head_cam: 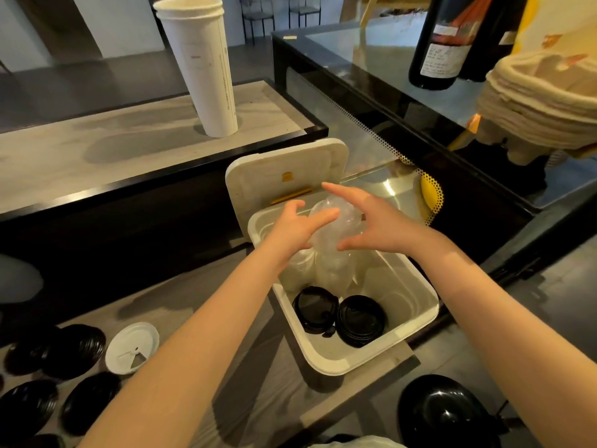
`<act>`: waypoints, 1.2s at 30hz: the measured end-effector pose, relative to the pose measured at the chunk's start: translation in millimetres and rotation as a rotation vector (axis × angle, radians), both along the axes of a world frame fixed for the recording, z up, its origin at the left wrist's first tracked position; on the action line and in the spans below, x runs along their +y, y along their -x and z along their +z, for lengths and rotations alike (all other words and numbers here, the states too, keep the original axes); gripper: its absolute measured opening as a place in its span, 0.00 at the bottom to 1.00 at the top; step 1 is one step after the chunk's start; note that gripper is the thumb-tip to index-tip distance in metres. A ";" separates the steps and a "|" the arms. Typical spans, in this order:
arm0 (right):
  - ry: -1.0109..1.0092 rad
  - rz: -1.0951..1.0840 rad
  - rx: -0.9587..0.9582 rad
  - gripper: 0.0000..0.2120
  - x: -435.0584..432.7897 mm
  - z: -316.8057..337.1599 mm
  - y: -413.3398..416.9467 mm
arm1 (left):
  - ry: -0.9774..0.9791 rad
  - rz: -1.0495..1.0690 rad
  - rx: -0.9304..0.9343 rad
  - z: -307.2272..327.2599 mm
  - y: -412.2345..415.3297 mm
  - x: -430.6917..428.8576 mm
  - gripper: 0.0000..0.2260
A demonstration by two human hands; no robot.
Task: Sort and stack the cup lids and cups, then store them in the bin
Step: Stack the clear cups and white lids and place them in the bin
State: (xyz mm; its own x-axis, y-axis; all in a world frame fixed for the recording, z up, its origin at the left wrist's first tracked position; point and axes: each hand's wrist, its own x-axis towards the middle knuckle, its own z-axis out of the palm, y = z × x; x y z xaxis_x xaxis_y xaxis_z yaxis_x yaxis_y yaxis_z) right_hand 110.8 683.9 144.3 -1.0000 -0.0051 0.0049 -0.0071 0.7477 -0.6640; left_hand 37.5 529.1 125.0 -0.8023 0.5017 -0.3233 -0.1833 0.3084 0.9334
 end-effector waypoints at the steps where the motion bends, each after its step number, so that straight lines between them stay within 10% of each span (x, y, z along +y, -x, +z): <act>1: -0.002 -0.005 0.010 0.45 0.3 -0.7 -0.2 | 0.001 -0.018 0.014 -0.8 0.8 0.2 0.37; 7: 0.021 -0.130 0.039 0.40 14.9 -9.5 3.9 | -0.056 0.012 0.025 -12.3 13.6 -1.5 0.28; 15: -0.145 -0.133 -0.144 0.42 17.2 -44.3 26.5 | 1.033 -0.606 0.914 -52.3 26.6 -23.3 0.17; 36: -0.694 -0.063 -0.344 0.36 -13.6 -57.5 40.5 | 1.060 -0.623 0.915 -45.7 19.4 -23.2 0.16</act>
State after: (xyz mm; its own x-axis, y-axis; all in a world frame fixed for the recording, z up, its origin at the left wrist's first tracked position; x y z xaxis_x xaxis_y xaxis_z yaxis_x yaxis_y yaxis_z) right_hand 70.3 670.3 86.8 -0.9432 0.1634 -0.2894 0.1709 0.9853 -0.0004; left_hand 18.1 505.9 79.3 -0.6757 0.6874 -0.2663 0.7205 0.6922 -0.0416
